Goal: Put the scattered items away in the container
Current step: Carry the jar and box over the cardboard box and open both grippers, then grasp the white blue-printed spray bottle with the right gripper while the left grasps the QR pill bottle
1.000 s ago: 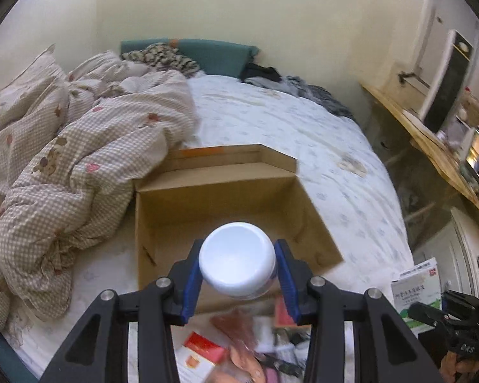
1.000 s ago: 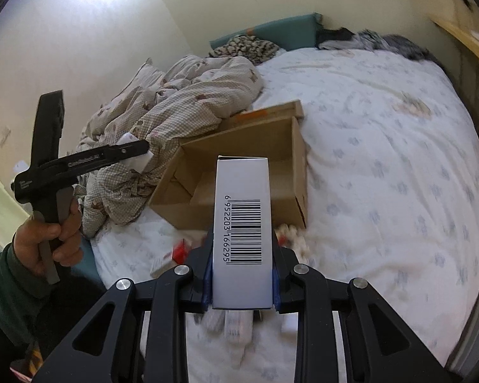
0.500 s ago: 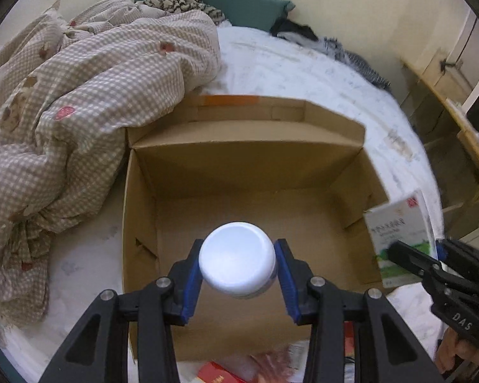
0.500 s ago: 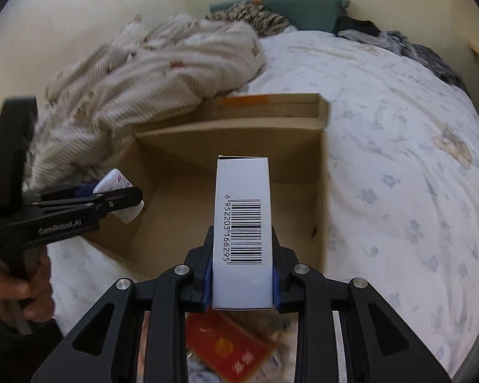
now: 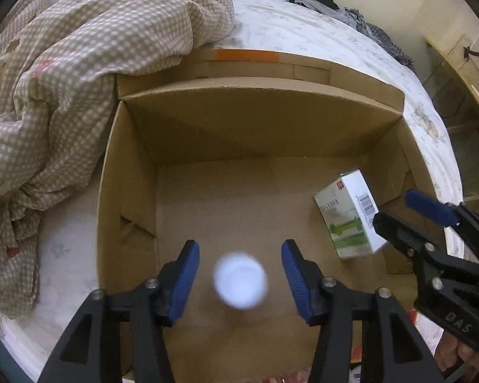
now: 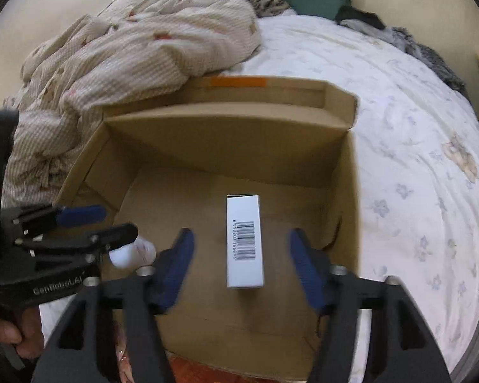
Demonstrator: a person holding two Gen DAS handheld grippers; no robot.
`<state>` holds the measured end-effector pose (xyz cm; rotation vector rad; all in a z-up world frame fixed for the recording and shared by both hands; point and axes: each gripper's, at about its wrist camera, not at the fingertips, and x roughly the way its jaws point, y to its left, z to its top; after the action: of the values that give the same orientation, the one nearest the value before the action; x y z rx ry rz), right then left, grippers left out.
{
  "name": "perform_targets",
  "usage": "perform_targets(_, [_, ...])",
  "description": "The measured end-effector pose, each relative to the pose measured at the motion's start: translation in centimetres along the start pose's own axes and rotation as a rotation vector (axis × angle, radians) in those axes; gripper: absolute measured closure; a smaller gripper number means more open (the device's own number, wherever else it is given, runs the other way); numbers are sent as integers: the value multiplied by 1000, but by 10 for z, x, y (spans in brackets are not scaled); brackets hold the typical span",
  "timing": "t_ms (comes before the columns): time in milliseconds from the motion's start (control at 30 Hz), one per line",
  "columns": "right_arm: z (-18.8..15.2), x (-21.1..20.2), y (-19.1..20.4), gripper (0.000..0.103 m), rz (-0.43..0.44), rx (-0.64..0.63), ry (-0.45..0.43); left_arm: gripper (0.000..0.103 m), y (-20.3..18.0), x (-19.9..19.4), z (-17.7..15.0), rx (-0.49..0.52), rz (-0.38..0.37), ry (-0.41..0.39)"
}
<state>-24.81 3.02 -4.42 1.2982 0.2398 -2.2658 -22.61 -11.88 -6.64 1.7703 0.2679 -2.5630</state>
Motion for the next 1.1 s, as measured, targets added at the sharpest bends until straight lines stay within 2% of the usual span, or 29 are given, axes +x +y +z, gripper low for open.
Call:
perform_targets(33, [1, -5, -2, 36, -1, 4, -15, 32, -1, -2, -1, 2, 17, -1])
perform_targets(67, [1, -10, -2, 36, -2, -3, -25, 30, -2, -4, -1, 2, 28, -8])
perform_targets(267, [-9, -52, -5, 36, 6, -41, -87, 30, -16, -35, -9, 31, 32, -61])
perform_targets(567, [-54, -146, -17, 36, 54, 13, -158, 30, -50, -101, -64, 186, 68, -132])
perform_targets(800, [-101, -202, -8, 36, 50, -14, -194, 30, -55, -149, -106, 156, 5, -180])
perform_targets(1100, [-166, -195, -8, 36, 61, -1, -119, 29, -32, -154, -149, 77, -7, -153])
